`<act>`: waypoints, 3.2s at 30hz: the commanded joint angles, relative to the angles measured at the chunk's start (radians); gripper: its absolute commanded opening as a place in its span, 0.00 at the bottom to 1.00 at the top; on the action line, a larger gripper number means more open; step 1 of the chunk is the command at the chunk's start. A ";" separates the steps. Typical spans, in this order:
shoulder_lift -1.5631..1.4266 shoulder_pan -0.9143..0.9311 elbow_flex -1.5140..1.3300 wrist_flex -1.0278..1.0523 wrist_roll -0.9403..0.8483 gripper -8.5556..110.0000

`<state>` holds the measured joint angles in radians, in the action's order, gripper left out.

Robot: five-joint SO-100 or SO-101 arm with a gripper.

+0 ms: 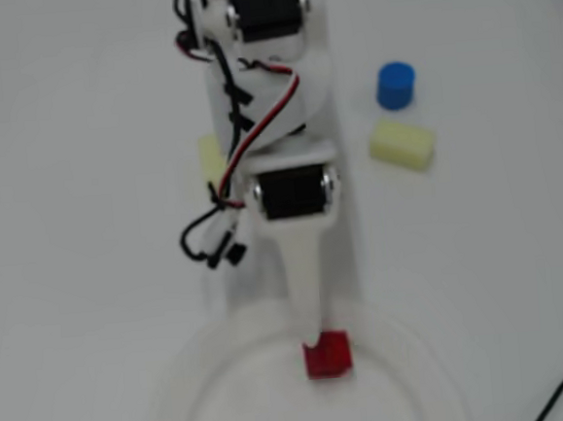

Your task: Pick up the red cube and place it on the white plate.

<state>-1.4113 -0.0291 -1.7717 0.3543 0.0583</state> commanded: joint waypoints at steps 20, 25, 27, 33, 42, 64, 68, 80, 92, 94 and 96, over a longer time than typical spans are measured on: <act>-1.134 0.003 -0.445 0.716 -0.052 0.46; -1.443 0.023 -0.706 0.738 -0.060 0.46; -1.532 0.041 -0.810 0.735 -0.072 0.45; -1.723 0.092 -1.078 0.718 -0.071 0.45; -2.026 -0.009 -1.364 0.785 -0.009 0.39; -2.033 0.067 -1.460 0.868 -0.028 0.13; -2.031 0.110 -1.460 0.873 -0.017 0.07; -2.031 0.121 -1.459 0.879 -0.032 0.07; -2.031 0.051 -1.457 0.884 -0.048 0.07; -2.033 0.040 -1.457 0.884 -0.040 0.07; -2.033 0.040 -1.457 0.884 -0.028 0.07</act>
<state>-3.4392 0.0199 -3.2306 1.2318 0.0184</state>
